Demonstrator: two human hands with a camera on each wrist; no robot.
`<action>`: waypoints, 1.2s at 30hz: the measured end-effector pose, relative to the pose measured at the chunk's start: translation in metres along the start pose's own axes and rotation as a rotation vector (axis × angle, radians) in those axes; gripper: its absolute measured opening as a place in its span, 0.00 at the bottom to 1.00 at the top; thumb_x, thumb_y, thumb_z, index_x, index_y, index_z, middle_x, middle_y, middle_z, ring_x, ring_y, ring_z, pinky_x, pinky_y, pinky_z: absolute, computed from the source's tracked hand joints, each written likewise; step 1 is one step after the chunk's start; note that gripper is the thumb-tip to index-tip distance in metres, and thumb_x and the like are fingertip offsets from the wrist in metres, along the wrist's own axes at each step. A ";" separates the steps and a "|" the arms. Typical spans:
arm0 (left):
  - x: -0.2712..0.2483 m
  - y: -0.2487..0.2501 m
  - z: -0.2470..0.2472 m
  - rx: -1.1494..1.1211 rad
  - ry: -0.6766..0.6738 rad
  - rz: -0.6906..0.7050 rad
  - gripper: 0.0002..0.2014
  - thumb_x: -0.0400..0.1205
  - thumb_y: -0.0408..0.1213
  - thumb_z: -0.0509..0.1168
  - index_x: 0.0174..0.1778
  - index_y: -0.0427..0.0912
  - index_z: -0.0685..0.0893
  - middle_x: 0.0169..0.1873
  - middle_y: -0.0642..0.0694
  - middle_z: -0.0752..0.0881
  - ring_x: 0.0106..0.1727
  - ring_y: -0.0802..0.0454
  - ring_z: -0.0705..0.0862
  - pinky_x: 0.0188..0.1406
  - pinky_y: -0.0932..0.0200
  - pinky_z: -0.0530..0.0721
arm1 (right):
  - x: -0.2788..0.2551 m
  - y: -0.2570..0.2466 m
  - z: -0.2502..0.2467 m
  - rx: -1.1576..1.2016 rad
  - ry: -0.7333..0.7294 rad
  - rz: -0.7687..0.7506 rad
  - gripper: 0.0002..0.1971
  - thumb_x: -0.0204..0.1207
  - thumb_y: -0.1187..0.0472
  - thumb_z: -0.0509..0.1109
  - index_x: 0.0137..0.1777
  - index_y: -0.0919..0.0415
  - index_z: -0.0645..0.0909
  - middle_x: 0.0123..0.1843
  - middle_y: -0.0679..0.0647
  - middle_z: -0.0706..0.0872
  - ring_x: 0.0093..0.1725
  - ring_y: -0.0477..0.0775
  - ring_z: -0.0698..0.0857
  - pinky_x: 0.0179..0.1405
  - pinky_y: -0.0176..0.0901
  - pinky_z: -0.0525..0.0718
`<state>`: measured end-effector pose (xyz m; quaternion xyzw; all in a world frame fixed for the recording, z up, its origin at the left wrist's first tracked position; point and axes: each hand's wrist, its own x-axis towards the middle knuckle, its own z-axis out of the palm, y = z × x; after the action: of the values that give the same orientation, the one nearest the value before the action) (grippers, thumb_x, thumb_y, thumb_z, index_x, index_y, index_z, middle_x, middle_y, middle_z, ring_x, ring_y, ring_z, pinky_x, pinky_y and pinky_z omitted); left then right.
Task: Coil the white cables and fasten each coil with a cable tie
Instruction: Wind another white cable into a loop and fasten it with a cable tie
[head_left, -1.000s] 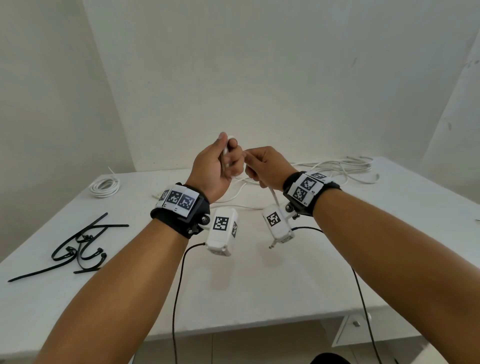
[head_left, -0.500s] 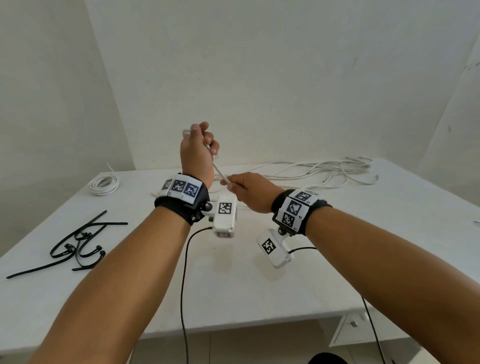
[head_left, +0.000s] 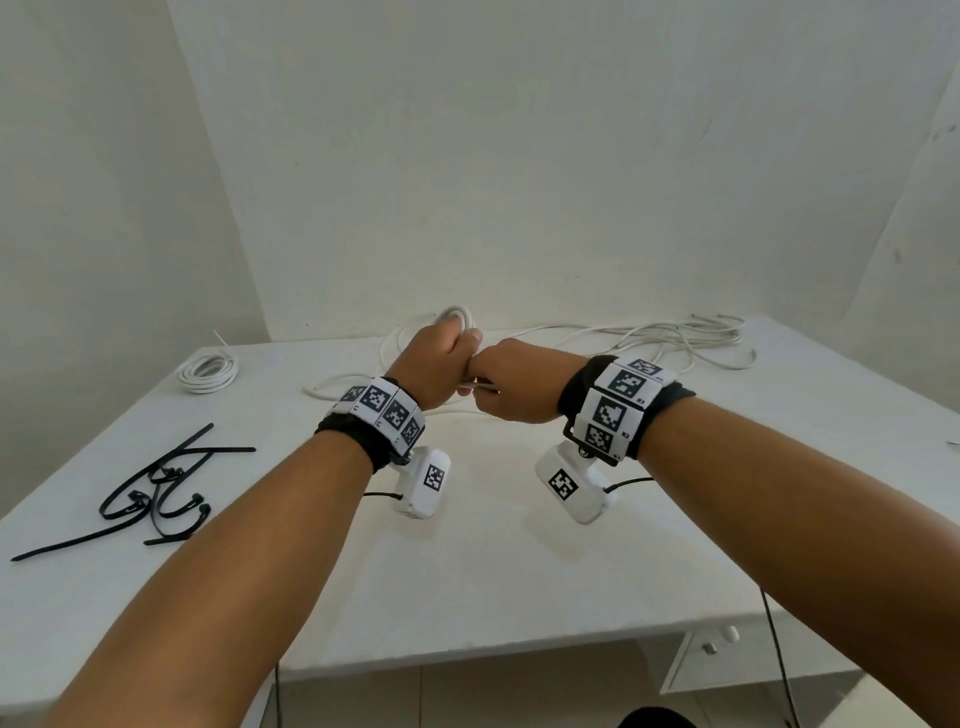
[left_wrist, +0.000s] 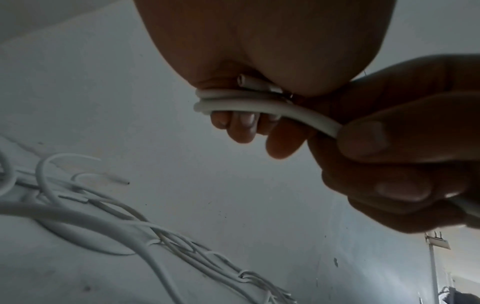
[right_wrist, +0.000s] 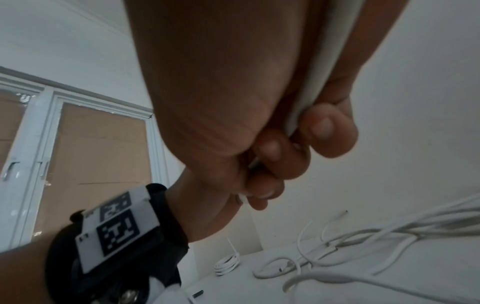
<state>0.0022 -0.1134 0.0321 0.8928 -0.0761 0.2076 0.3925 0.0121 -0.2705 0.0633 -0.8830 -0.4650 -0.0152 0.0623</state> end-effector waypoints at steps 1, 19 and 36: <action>0.000 0.001 -0.001 -0.030 -0.026 -0.007 0.14 0.88 0.40 0.54 0.36 0.41 0.66 0.21 0.48 0.77 0.23 0.54 0.76 0.31 0.59 0.75 | -0.001 0.000 -0.003 -0.022 -0.003 -0.016 0.14 0.83 0.64 0.58 0.61 0.60 0.82 0.33 0.36 0.71 0.31 0.38 0.73 0.32 0.31 0.68; -0.018 0.008 -0.012 -0.233 -0.313 -0.116 0.26 0.80 0.56 0.60 0.25 0.41 0.65 0.19 0.47 0.63 0.21 0.51 0.58 0.21 0.64 0.60 | -0.003 0.055 -0.032 0.270 0.444 -0.173 0.05 0.77 0.58 0.78 0.50 0.55 0.92 0.41 0.39 0.88 0.42 0.35 0.85 0.45 0.25 0.76; -0.020 0.047 -0.015 -0.866 -0.100 0.000 0.22 0.85 0.40 0.53 0.22 0.48 0.62 0.15 0.54 0.59 0.18 0.58 0.53 0.20 0.63 0.52 | 0.003 0.024 0.016 0.967 0.786 -0.120 0.14 0.83 0.64 0.70 0.66 0.63 0.86 0.55 0.56 0.92 0.55 0.53 0.92 0.55 0.50 0.90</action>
<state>-0.0346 -0.1349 0.0647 0.6548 -0.1752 0.1129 0.7265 0.0328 -0.2796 0.0451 -0.6558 -0.4105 -0.1301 0.6200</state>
